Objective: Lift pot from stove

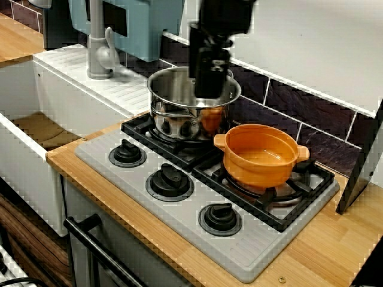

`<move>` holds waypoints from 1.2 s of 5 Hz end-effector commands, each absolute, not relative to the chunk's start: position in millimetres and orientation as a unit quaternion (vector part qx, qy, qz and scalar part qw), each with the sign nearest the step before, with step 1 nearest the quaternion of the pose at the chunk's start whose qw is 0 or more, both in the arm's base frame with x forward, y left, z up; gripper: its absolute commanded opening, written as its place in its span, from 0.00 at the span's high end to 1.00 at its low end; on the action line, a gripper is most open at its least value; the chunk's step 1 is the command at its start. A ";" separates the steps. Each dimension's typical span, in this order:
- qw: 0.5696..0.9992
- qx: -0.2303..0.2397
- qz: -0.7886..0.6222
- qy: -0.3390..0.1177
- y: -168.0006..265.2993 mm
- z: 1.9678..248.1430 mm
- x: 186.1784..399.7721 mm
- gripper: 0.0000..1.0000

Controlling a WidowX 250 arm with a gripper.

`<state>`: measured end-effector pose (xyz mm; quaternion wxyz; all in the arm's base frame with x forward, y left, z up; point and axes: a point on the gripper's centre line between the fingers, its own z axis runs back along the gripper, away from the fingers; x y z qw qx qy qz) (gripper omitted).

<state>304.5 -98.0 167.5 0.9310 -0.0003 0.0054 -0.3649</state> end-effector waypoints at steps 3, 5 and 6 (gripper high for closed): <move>0.926 0.024 -0.376 -0.037 -116.9 160.9 377.9 0.00; 0.934 0.018 -0.355 -0.043 -130.0 148.1 386.0 0.00; 0.936 0.017 -0.349 -0.042 -137.9 135.1 389.6 0.00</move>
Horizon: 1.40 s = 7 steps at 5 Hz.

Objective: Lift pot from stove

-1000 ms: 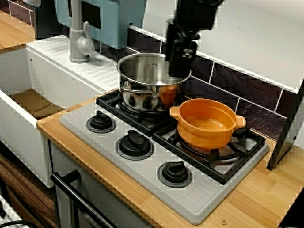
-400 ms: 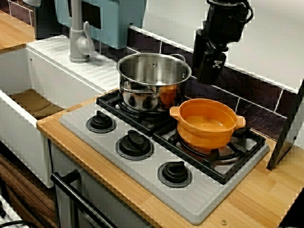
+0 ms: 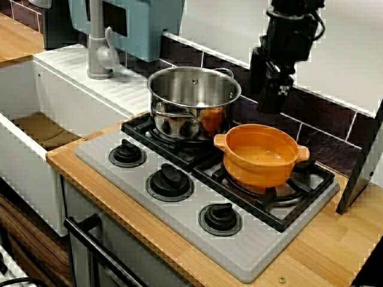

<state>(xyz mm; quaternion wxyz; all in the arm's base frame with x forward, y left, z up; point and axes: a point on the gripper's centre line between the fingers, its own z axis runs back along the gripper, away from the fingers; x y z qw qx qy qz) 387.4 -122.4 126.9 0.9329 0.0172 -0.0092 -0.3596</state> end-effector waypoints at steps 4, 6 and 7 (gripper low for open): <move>0.949 0.031 -0.312 -0.036 -133.5 95.7 406.9 0.00; 0.948 0.042 -0.312 -0.040 -135.9 92.3 396.8 1.00; 0.950 0.046 -0.306 -0.047 -138.1 96.7 392.9 1.00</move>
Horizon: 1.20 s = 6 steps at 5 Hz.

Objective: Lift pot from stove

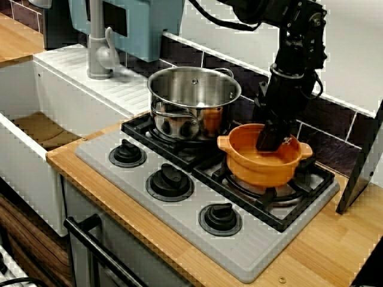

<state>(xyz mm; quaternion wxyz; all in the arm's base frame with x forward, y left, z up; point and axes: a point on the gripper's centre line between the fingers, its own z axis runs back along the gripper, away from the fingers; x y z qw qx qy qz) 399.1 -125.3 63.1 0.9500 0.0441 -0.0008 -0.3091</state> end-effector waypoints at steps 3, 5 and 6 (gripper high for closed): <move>0.954 0.022 -0.293 -0.066 -147.8 139.6 355.3 1.00; 0.957 0.003 -0.271 -0.105 -151.1 194.0 329.8 1.00; 0.962 0.002 -0.247 -0.121 -142.1 217.5 316.9 1.00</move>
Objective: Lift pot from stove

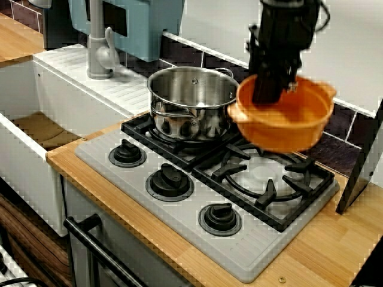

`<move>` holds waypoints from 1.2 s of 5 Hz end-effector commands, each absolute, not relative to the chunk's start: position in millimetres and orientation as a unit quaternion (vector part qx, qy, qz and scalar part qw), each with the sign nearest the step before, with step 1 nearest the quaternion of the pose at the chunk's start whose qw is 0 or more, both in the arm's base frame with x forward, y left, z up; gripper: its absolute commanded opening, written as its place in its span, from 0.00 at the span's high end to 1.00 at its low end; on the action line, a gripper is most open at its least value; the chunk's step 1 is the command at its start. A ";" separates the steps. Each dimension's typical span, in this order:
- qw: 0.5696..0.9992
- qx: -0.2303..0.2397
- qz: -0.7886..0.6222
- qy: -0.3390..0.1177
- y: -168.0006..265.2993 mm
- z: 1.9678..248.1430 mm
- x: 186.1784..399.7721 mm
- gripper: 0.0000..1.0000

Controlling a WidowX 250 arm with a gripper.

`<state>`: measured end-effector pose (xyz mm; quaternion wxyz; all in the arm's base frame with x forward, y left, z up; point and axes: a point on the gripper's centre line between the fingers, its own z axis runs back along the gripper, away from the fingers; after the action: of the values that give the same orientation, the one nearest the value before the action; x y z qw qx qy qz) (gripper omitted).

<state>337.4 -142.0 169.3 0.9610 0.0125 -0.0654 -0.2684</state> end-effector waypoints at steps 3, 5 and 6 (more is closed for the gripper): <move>0.983 -0.006 -0.126 -0.135 -78.9 269.8 322.5 1.00; 0.984 -0.017 -0.104 -0.142 -72.5 287.5 322.4 1.00; 0.985 -0.021 -0.100 -0.140 -72.5 290.7 318.6 1.00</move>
<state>330.8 -65.1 263.9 0.9906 -0.0145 -0.0933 -0.0985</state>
